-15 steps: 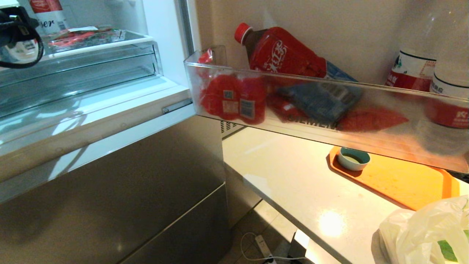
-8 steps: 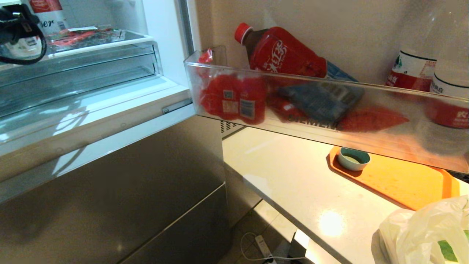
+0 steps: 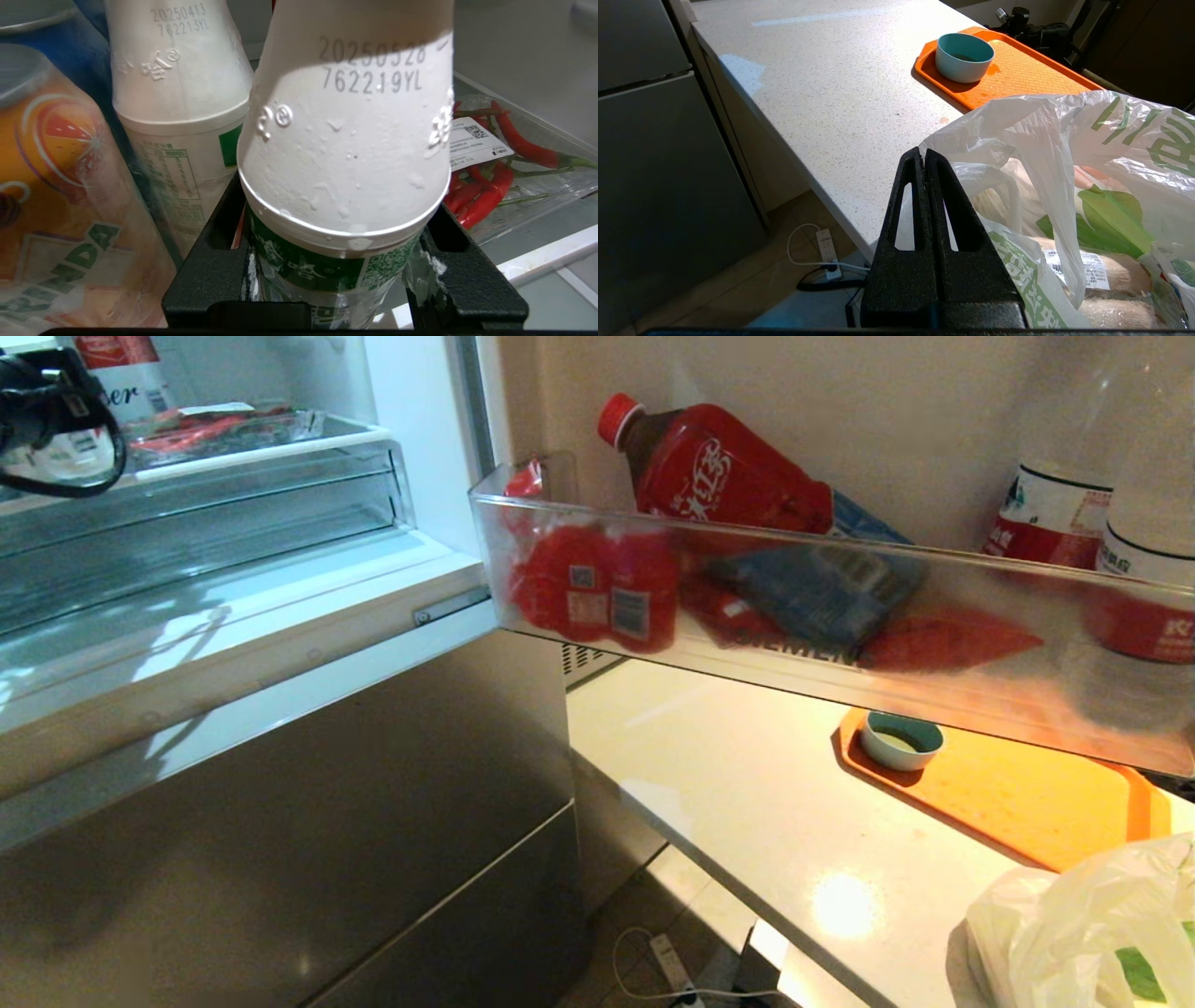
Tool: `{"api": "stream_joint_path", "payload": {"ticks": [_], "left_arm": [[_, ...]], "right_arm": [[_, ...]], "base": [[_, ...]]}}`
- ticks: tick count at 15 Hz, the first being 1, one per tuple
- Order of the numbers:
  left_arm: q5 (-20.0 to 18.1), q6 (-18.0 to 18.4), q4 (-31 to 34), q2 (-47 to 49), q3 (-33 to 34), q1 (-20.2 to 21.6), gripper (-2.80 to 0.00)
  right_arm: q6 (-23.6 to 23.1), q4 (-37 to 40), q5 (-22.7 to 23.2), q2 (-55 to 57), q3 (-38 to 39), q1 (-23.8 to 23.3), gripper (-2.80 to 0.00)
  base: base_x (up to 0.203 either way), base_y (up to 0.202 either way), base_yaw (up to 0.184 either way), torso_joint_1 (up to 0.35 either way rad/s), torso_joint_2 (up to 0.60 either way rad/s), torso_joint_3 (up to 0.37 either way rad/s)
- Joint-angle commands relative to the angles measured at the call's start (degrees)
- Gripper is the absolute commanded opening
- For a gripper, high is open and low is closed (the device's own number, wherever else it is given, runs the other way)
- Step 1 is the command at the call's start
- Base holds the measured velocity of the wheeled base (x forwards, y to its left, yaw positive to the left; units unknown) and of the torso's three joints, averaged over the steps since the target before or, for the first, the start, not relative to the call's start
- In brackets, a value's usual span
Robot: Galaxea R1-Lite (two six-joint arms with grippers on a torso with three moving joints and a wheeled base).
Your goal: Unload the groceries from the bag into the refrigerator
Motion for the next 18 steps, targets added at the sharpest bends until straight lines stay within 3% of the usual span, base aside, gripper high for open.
{"api": "stream_joint_path", "payload": {"ticks": [1, 18], "left_arm": [[-0.1, -0.07, 0.23, -1.53, 0.01, 0.01, -2.8], [0.43, 0.2, 1.47, 0.13, -0.07, 2.3, -2.8]], "right_arm": [[-0.07, 0.0, 0.02, -0.01, 0.0, 0.1, -2.8], [-0.07, 0.0, 0.01, -0.01, 0.0, 0.02, -2.8]], "base": [[0.0, 0.0, 0.0, 0.0, 0.0, 0.0], [0.0, 0.0, 0.0, 0.0, 0.0, 0.0]]}}
